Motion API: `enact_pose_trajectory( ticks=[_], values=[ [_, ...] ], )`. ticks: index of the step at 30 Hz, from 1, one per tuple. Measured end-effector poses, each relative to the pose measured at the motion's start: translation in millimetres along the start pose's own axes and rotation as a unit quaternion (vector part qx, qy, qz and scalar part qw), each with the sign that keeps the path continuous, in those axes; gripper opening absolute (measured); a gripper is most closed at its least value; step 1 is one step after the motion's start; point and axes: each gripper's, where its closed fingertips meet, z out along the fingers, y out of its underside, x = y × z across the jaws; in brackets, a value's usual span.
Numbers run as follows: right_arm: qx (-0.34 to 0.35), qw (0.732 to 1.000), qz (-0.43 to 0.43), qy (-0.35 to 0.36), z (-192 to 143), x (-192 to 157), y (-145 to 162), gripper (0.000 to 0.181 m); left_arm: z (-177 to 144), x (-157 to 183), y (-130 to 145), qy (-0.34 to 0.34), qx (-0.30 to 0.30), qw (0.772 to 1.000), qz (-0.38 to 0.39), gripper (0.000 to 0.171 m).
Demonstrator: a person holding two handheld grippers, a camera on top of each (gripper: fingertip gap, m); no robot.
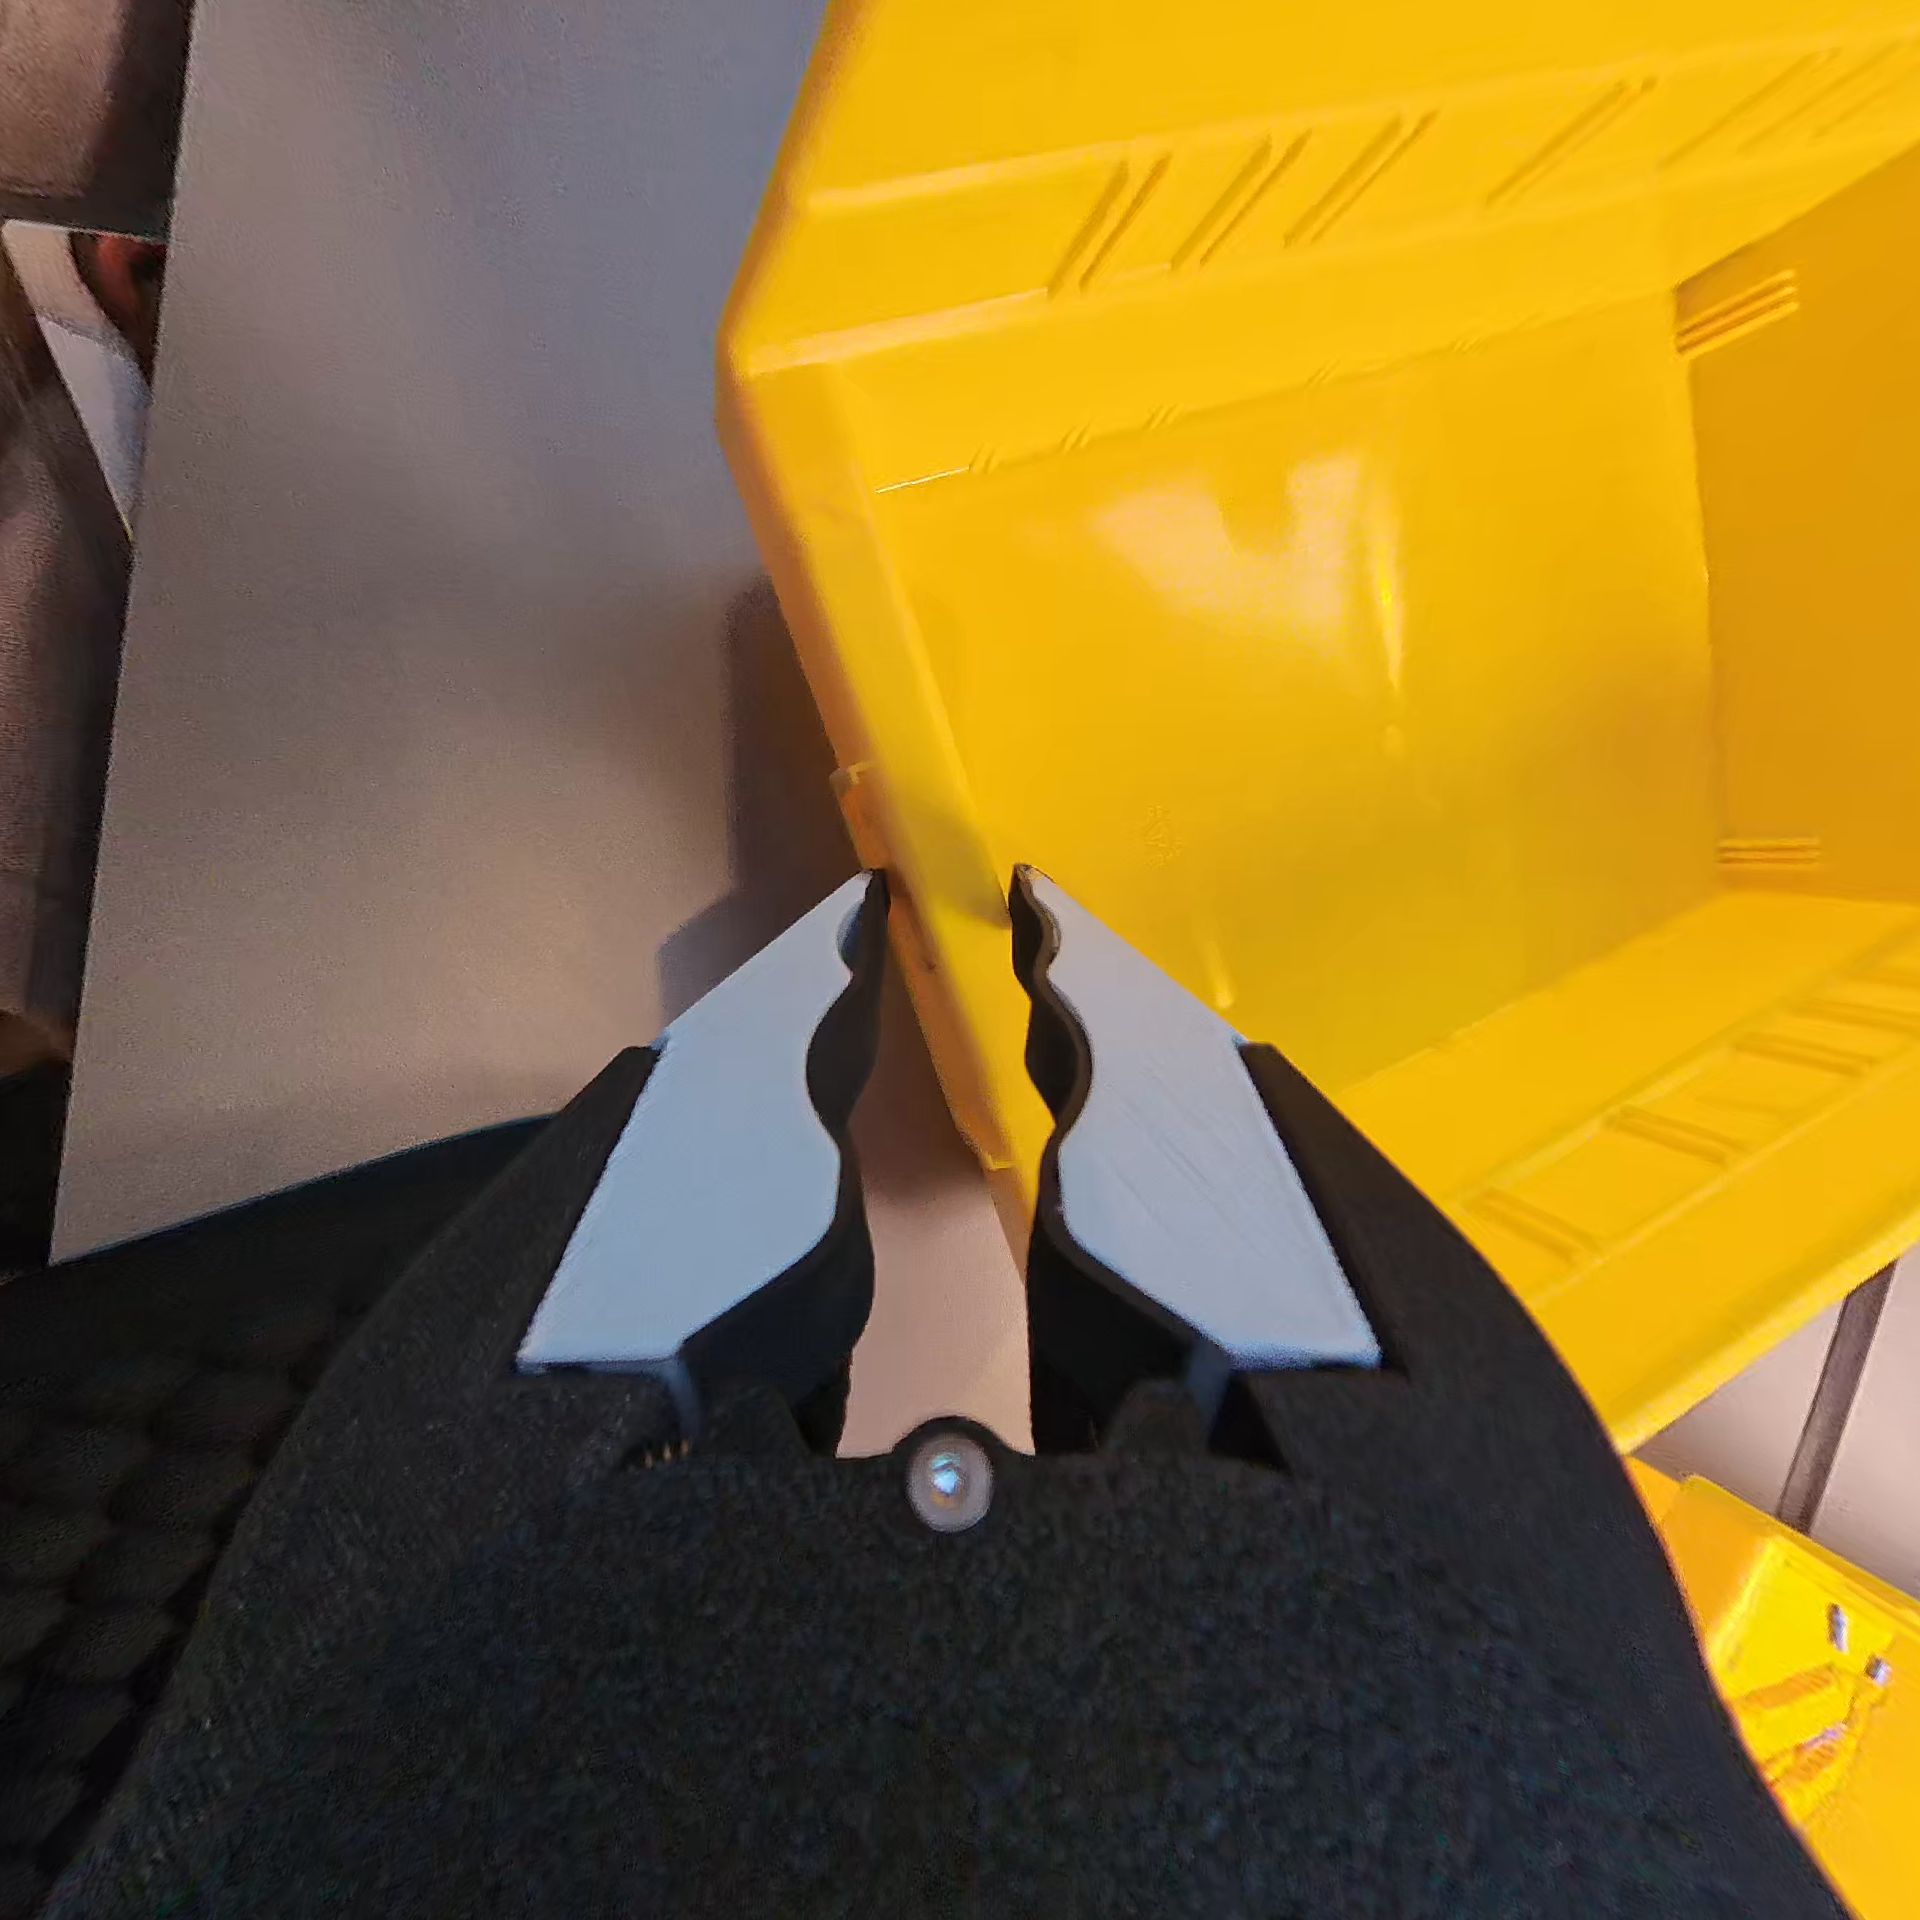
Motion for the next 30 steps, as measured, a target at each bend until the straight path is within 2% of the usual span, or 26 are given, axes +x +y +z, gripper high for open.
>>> enact_pose_trajectory(
  ticks=[6, 8, 14, 18, 23, 27, 28, 30],
  values=[
    [0.022, 0.999, -0.047, -0.001, 7, -17, -31, 0.02, -51, 40, -1, 0.002, 0.058, 0.998, -0.003, 0.027],
    [0.027, 0.997, -0.065, -0.023, 9, -29, -41, 0.019, -66, 48, -3, -0.017, 0.074, 0.997, 0.008, 0.027],
    [0.032, 0.994, -0.097, -0.044, 15, -47, -71, 0.019, -111, 47, -7, -0.064, 0.113, 0.991, 0.011, 0.028],
    [0.03, 0.992, -0.113, -0.037, 24, -46, -90, 0.019, -152, 45, -11, -0.096, 0.143, 0.985, 0.009, 0.028],
    [0.042, 0.99, -0.134, 0.005, 50, -15, -127, 0.02, -201, 84, -24, -0.117, 0.179, 0.977, 0.025, 0.029],
    [0.061, 0.974, -0.164, 0.141, 86, 57, -174, 0.018, -211, 113, -30, -0.137, 0.187, 0.972, 0.033, 0.029],
    [0.077, 0.963, -0.172, 0.19, 86, 76, -187, 0.016, -209, 117, -29, -0.144, 0.186, 0.971, 0.036, 0.029],
    [0.123, 0.954, -0.166, 0.217, 72, 85, -210, 0.026, -203, 125, -25, -0.157, 0.18, 0.97, 0.043, 0.031]
  ],
)
